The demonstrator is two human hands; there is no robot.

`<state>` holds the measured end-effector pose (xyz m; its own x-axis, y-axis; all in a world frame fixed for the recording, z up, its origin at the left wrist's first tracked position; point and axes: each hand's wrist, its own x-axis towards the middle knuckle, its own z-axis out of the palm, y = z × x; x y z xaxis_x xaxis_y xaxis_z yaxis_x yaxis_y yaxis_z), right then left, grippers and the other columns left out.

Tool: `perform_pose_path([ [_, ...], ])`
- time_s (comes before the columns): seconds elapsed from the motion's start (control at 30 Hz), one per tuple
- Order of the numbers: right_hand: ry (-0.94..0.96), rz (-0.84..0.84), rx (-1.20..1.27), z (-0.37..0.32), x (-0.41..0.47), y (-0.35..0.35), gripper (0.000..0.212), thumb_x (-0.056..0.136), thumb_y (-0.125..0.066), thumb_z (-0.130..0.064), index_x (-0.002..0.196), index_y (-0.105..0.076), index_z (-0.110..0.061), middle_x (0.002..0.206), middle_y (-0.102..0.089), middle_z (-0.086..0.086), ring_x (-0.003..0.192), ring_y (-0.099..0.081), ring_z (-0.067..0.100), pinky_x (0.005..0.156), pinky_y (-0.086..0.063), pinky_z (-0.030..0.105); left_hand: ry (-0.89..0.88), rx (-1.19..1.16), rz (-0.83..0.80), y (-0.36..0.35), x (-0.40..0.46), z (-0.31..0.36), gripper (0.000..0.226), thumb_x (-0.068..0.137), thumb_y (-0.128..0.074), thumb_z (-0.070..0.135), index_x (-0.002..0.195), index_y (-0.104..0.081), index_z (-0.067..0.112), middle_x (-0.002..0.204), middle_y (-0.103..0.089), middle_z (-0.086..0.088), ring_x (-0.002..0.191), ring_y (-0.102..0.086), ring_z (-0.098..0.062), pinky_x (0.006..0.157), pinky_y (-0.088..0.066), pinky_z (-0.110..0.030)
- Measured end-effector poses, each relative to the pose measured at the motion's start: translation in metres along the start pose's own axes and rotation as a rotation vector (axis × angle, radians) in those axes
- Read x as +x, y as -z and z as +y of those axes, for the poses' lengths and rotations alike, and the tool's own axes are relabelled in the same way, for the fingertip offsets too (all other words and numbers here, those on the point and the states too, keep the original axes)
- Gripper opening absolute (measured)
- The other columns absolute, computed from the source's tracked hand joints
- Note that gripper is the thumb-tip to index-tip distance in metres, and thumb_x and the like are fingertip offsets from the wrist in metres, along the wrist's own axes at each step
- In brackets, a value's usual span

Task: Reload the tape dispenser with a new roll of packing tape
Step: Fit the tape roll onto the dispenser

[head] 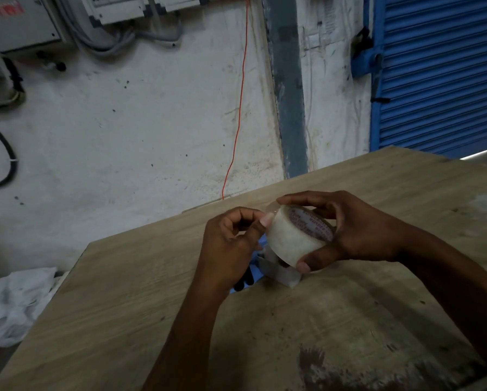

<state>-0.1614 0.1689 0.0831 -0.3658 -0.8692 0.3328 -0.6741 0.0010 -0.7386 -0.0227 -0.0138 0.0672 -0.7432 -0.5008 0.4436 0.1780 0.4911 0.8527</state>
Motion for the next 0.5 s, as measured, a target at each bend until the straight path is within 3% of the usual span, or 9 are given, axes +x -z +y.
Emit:
perform_pose_path([
  [0.07,-0.008,0.018,0.019,0.001,-0.003,0.003,0.099,0.054,-0.1,-0.029,0.141,-0.054,-0.037,0.133,-0.061,-0.024,0.123,-0.055,-0.01,0.096,-0.053,0.016,0.027,-0.14,-0.021,-0.001,-0.001,0.001,0.015,0.09,-0.073,0.023,0.097,-0.08,0.011,0.092,-0.08,-0.002,0.087,-0.076,-0.017,0.075,-0.06,-0.024],
  [0.17,-0.013,0.041,0.021,0.0,-0.004,0.007,0.101,0.053,-0.101,-0.029,0.142,-0.054,-0.037,0.133,-0.06,-0.022,0.123,-0.055,-0.008,0.095,-0.054,0.017,-0.024,-0.153,0.006,-0.006,-0.003,-0.003,0.024,0.079,-0.08,0.027,0.096,-0.081,0.011,0.095,-0.081,-0.002,0.095,-0.077,-0.02,0.085,-0.062,-0.034],
  [0.27,0.001,0.046,-0.01,-0.001,-0.004,0.01,0.103,0.052,-0.101,-0.028,0.143,-0.053,-0.035,0.133,-0.06,-0.023,0.121,-0.055,-0.012,0.096,-0.051,0.013,-0.028,-0.21,0.099,-0.017,-0.005,-0.005,0.027,0.071,-0.083,0.029,0.092,-0.083,0.011,0.095,-0.08,-0.005,0.095,-0.076,-0.025,0.084,-0.063,-0.042],
  [0.37,0.002,0.058,-0.035,0.001,-0.007,0.009,0.104,0.052,-0.102,-0.029,0.143,-0.053,-0.035,0.133,-0.061,-0.022,0.121,-0.056,-0.011,0.098,-0.051,0.014,-0.024,-0.171,0.183,-0.027,-0.008,-0.007,0.007,0.08,-0.082,0.018,0.087,-0.082,0.016,0.089,-0.08,-0.002,0.087,-0.075,-0.014,0.073,-0.062,-0.029],
  [0.5,0.001,0.066,-0.027,0.004,-0.01,0.004,0.105,0.05,-0.102,-0.032,0.143,-0.053,-0.039,0.134,-0.061,-0.023,0.123,-0.055,-0.011,0.099,-0.051,0.016,-0.083,0.092,0.202,-0.031,-0.01,-0.009,0.006,0.092,-0.073,0.022,0.09,-0.077,0.018,0.09,-0.075,0.008,0.086,-0.069,-0.001,0.074,-0.061,-0.03],
])
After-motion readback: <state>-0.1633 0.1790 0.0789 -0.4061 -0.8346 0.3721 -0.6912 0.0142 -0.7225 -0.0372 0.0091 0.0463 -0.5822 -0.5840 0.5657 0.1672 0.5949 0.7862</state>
